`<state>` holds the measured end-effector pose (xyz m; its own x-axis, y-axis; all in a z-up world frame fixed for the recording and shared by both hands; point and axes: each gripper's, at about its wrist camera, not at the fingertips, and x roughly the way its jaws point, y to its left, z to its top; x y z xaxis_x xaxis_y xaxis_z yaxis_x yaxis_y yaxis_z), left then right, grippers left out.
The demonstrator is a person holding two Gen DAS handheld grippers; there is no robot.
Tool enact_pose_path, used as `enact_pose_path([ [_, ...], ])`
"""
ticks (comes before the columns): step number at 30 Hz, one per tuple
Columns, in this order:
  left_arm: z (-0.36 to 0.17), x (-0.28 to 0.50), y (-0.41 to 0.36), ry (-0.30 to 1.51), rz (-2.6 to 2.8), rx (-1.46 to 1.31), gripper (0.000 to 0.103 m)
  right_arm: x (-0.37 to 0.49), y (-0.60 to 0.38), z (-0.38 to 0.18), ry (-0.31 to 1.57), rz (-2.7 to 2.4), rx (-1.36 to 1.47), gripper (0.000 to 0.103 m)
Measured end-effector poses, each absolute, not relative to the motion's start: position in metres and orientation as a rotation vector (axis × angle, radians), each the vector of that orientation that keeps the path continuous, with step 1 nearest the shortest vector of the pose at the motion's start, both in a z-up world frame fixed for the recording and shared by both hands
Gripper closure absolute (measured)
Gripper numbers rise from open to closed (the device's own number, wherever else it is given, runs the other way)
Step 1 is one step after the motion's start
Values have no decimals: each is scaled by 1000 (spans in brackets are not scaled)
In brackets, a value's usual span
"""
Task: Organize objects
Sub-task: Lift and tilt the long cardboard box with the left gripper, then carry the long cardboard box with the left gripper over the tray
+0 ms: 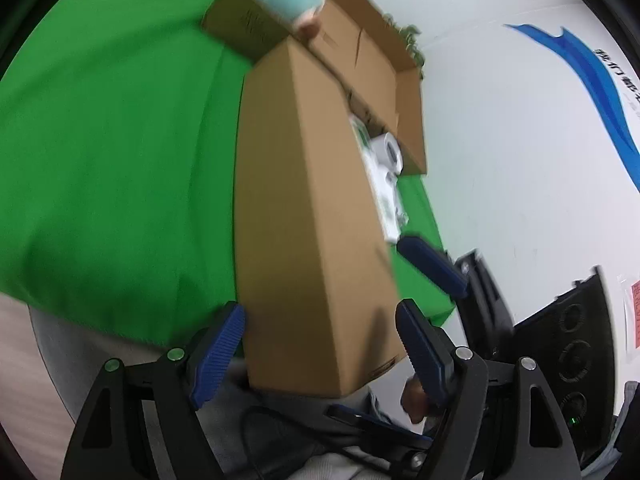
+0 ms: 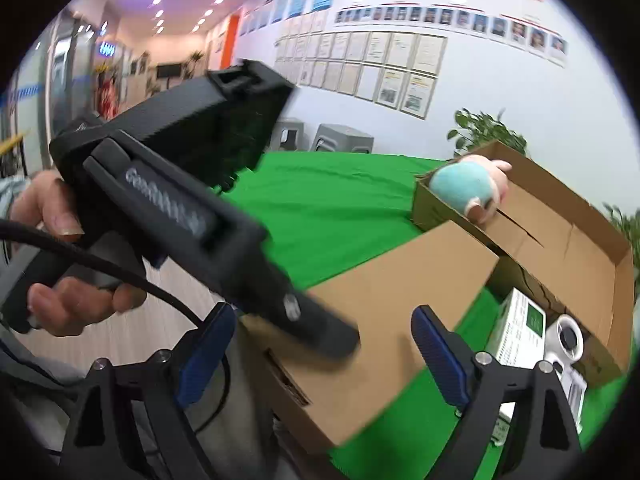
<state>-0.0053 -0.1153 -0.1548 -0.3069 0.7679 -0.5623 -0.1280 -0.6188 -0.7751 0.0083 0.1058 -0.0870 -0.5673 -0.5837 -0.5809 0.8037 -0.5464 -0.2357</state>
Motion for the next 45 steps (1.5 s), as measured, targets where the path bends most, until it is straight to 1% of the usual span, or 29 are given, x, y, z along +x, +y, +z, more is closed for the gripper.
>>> enact_pose_path([
  [1, -160, -5, -115, -863, 1947, -1352, 27, 8, 104, -90, 640, -2135, 569, 23],
  [3, -169, -7, -116, -937, 1890, -1353, 27, 10, 102, -95, 675, -2130, 553, 24],
  [5, -174, -8, -117, -978, 1868, -1338, 28, 7, 105, -94, 643, -2130, 564, 25],
  [7, -174, -8, -116, -978, 1864, -1330, 29, 2, 110, -93, 594, -2135, 579, 26],
  [10, -166, -3, -112, -922, 1918, -1307, 32, -2, 117, -90, 516, -2155, 585, 26],
  [13, -150, 3, -110, -864, 1979, -1280, 38, -3, 125, -85, 440, -2181, 584, 26],
  [16, -128, 13, -108, -766, 2075, -1240, 43, -4, 135, -80, 338, -2181, 577, 26],
  [22, -98, 24, -95, -652, 2174, -1173, 43, -7, 160, -70, 60, -2164, 536, 26],
  [30, -83, 19, -67, -545, 2181, -1147, 43, -6, 190, -66, -65, -2148, 588, 24],
  [31, -80, 21, -65, -532, 2180, -1138, 43, -7, 192, -66, -76, -2142, 595, 21],
  [32, -75, 25, -65, -524, 2179, -1123, 44, -9, 192, -67, -88, -2132, 607, 16],
  [33, -72, 26, -65, -526, 2174, -1105, 45, -13, 191, -68, -104, -2122, 624, 15],
  [35, -61, 27, -69, -532, 2181, -1042, 45, -20, 186, -71, -117, -2113, 648, 14],
  [38, -41, 32, -73, -457, 2239, -973, 45, -32, 173, -75, -165, -2054, 650, 15],
  [40, -34, 34, -77, -443, 2247, -957, 45, -41, 167, -75, -207, -2024, 646, 15],
  [45, -47, 18, -78, -481, 2183, -1042, 45, -57, 172, -79, -272, -2033, 677, 15],
])
